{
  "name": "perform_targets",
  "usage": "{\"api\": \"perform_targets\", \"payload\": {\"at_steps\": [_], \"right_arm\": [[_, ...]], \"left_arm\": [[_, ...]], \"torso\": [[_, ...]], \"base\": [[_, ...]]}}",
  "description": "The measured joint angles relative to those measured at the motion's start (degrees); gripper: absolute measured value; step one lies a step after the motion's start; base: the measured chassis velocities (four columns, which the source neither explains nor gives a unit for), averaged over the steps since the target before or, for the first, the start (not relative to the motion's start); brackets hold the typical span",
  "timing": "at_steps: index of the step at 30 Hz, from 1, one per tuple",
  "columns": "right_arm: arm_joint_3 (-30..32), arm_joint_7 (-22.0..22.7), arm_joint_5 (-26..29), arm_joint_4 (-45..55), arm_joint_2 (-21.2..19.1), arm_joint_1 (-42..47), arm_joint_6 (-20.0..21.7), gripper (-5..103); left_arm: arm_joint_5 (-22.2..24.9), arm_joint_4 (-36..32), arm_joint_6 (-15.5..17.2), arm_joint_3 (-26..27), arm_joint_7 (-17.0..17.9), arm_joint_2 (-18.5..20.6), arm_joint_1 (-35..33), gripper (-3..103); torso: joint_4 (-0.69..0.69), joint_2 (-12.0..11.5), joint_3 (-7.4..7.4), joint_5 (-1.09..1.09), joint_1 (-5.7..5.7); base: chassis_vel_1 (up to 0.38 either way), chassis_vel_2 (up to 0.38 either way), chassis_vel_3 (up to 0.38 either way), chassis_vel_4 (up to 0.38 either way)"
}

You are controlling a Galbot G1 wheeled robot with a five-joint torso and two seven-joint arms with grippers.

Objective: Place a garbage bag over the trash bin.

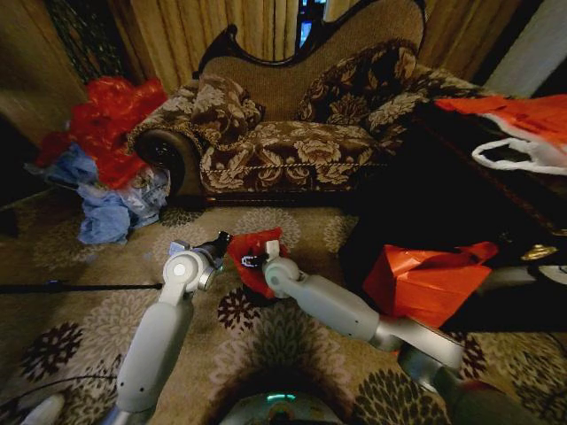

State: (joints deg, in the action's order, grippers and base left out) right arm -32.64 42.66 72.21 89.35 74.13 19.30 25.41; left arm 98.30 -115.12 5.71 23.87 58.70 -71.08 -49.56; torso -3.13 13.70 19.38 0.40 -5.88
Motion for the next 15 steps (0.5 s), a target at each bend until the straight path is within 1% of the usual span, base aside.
{"api": "perform_targets", "payload": {"at_steps": [1,3,4,7,9,11,12,15], "right_arm": [[0.3,0.1,-0.5,0.6,-0.3,0.5,-0.1,100],[1.4,0.0,-3.4,2.5,-1.6,2.5,-1.0,100],[1.4,0.0,-3.4,2.5,-1.6,2.5,-1.0,100],[4.6,-2.1,-8.4,4.4,-3.0,5.7,-1.4,100],[5.3,-2.6,-9.1,4.8,-3.2,6.3,-1.5,100],[7.8,-4.2,-10.2,5.9,-4.0,8.1,-1.7,100],[7.8,-4.2,-10.2,5.9,-4.0,8.1,-1.7,100],[10.6,-5.5,-10.5,6.8,-4.8,10.5,-2.0,100]], "left_arm": [[-0.1,0.1,0.0,0.1,-0.2,-0.1,-0.1,0],[-0.7,0.7,-0.2,0.3,-1.0,-0.2,-0.6,0],[-0.7,0.7,-0.2,0.3,-1.0,-0.2,-0.6,0],[-1.2,0.6,-0.4,0.7,-1.4,0.4,-1.8,0],[-1.1,0.4,-0.4,0.9,-1.4,0.6,-2.1,0],[-1.1,-0.1,-0.5,1.6,-1.4,1.0,-3.0,0],[-1.1,-0.1,-0.5,1.6,-1.4,1.0,-3.0,0],[-1.1,-0.4,-0.5,2.4,-1.4,1.2,-4.2,0]], "torso": [[0.00,0.0,0.00,0.00,0.00],[0.00,0.0,0.00,-0.01,0.00],[0.00,0.0,0.00,-0.01,0.00],[0.00,0.0,0.00,0.00,0.00],[0.01,0.0,0.00,0.00,0.00],[0.01,0.0,0.00,0.00,0.00],[0.01,0.0,0.00,0.00,0.00],[0.00,0.0,0.00,0.01,0.00]], "base": [[0.000,0.000,0.000,0.000],[0.000,0.000,0.000,0.000],[0.000,0.000,0.000,0.000],[0.000,0.000,0.000,0.000],[0.000,0.000,0.000,0.000],[0.000,0.000,0.000,0.000],[0.000,0.000,0.000,0.000],[0.000,0.000,0.000,0.000]]}}
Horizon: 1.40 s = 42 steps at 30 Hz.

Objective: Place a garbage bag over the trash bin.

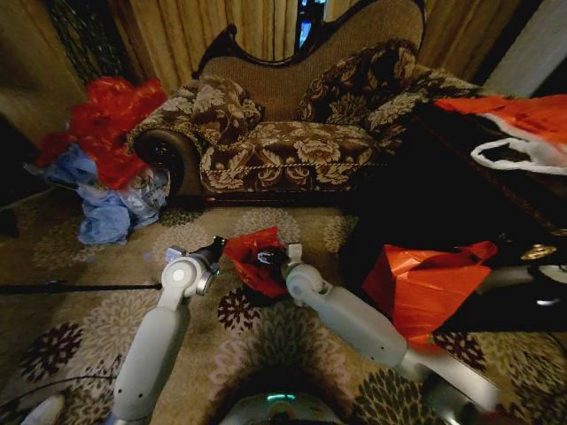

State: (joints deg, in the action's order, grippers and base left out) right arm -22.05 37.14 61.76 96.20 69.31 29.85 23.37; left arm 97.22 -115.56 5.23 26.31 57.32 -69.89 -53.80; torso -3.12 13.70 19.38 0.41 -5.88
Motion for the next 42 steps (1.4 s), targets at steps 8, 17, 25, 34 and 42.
{"api": "perform_targets", "payload": {"at_steps": [8,17,25,34,42], "right_arm": [[3.4,-2.7,-0.4,-1.8,0.0,3.5,-0.5,100],[4.9,-5.1,-0.2,-4.2,0.4,4.9,-1.3,83],[5.4,-5.5,-1.2,-5.7,1.1,5.2,-1.7,56],[5.9,-6.8,-4.0,-6.9,0.2,6.5,-4.4,23],[6.7,-5.6,-4.8,-6.6,0.5,7.0,-5.3,1]], "left_arm": [[0.1,-0.3,0.1,0.4,-0.1,-0.1,-0.7,0],[0.1,0.3,0.3,0.2,-0.5,-0.7,-0.2,0],[0.0,-0.3,0.3,0.6,-0.7,-0.8,-1.1,0],[-0.2,-1.8,0.3,1.0,-0.9,-1.3,-3.2,0],[-0.1,-2.4,0.4,3.4,-1.2,-0.8,-5.2,0]], "torso": [[0.00,0.0,0.00,-0.01,0.00],[0.00,0.0,0.00,0.00,0.00],[0.01,0.0,0.00,0.00,0.00],[0.00,0.0,0.00,0.00,0.00],[0.00,0.0,0.01,0.00,0.00]], "base": [[0.000,0.000,0.000,0.000],[0.000,0.000,0.000,0.000],[0.000,0.000,0.000,0.000],[0.000,0.000,0.000,0.000],[0.000,0.000,0.000,0.000]]}}
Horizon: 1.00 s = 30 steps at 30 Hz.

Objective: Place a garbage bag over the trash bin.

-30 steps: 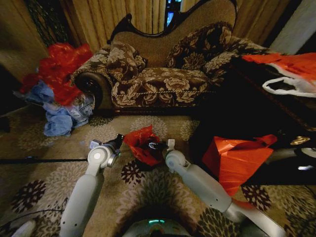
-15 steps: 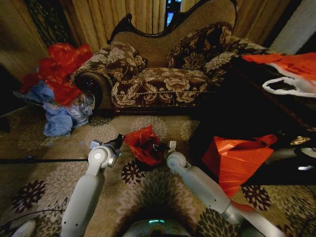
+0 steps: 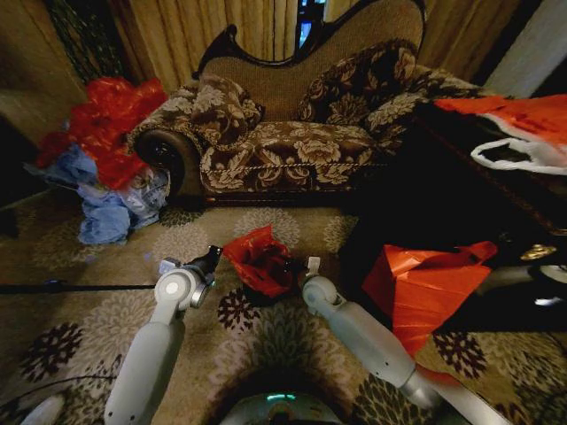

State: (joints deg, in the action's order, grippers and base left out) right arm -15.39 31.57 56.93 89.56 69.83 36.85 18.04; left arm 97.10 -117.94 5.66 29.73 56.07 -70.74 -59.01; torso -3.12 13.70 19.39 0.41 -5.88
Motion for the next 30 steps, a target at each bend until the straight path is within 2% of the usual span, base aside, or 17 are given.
{"api": "perform_targets", "payload": {"at_steps": [8,15,20,22,23,24,30], "right_arm": [[0.7,1.4,-1.4,1.6,-1.5,-0.4,-0.5,0],[1.5,0.4,-2.5,-0.8,-0.4,-1.2,-0.8,0],[2.3,-2.2,-4.8,-5.7,1.0,-2.0,-1.2,0],[2.8,-5.1,-8.3,-9.6,1.7,-2.7,-1.7,0],[2.8,-5.1,-8.3,-9.6,1.7,-2.7,-1.7,0],[3.2,-7.0,-9.9,-11.5,2.0,-2.9,-1.7,0],[3.6,-12.3,-14.0,-16.3,2.1,-3.8,-1.4,0]], "left_arm": [[0.9,-1.7,0.1,2.6,0.2,1.1,-2.0,0],[0.2,-0.6,0.1,3.7,0.2,1.3,-2.1,0],[-2.8,4.2,1.1,3.9,-1.3,0.4,-1.9,0],[-5.0,7.1,1.3,3.4,-2.2,-0.6,-1.9,0],[-5.0,7.1,1.3,3.4,-2.2,-0.6,-1.9,0],[-5.4,8.1,1.3,3.2,-2.7,-1.1,-1.7,0],[-7.5,11.8,1.4,0.7,-4.6,-2.4,-0.3,0]], "torso": [[0.00,0.0,0.00,0.00,0.00],[-0.01,0.0,0.00,0.00,0.00],[0.00,0.0,0.00,0.00,-0.01],[0.01,0.0,0.00,0.00,0.00],[0.01,0.0,0.00,0.00,0.00],[0.01,0.0,0.00,0.01,-0.01],[0.00,0.0,0.00,-0.02,-0.01]], "base": [[0.000,0.000,0.000,0.000],[0.000,0.000,0.000,0.000],[0.000,0.000,0.000,0.000],[0.000,0.000,0.000,0.000],[0.000,0.000,0.000,0.000],[0.000,0.000,0.000,0.000],[0.000,0.000,0.000,0.000]]}}
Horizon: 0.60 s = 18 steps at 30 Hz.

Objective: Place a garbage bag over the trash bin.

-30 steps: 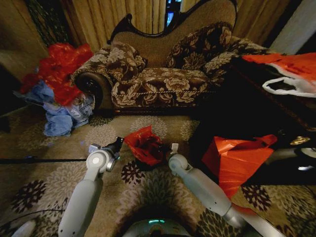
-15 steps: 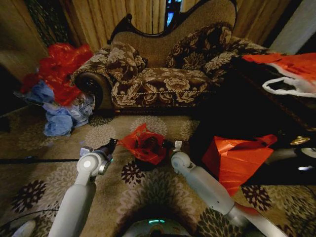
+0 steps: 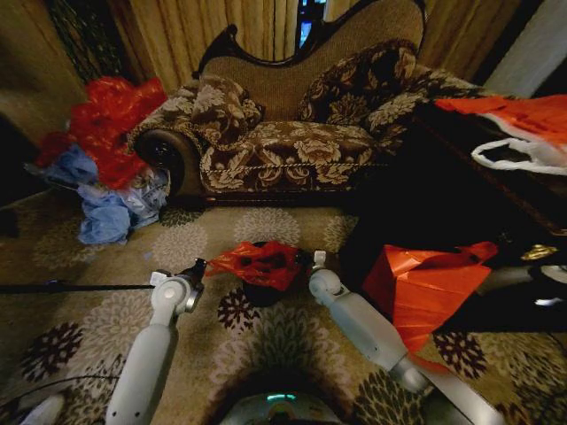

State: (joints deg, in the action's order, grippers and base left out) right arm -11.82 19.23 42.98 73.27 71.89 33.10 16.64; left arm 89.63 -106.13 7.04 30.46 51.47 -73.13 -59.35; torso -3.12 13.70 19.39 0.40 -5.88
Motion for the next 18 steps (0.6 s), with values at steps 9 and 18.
{"api": "perform_targets", "payload": {"at_steps": [9,18], "right_arm": [[-0.5,-4.9,-1.1,-3.7,1.2,-0.4,-0.9,0],[-0.5,-6.2,-1.8,-6.4,2.5,-0.5,-1.5,0]], "left_arm": [[-5.3,9.0,0.0,-4.2,-3.3,-3.2,1.8,0],[-8.3,18.5,0.0,-6.0,-8.5,-4.9,3.9,0]], "torso": [[0.00,0.0,0.00,0.01,0.00],[0.00,0.0,0.00,0.01,0.00]], "base": [[0.000,0.000,0.000,0.000],[0.000,0.000,0.000,0.000]]}}
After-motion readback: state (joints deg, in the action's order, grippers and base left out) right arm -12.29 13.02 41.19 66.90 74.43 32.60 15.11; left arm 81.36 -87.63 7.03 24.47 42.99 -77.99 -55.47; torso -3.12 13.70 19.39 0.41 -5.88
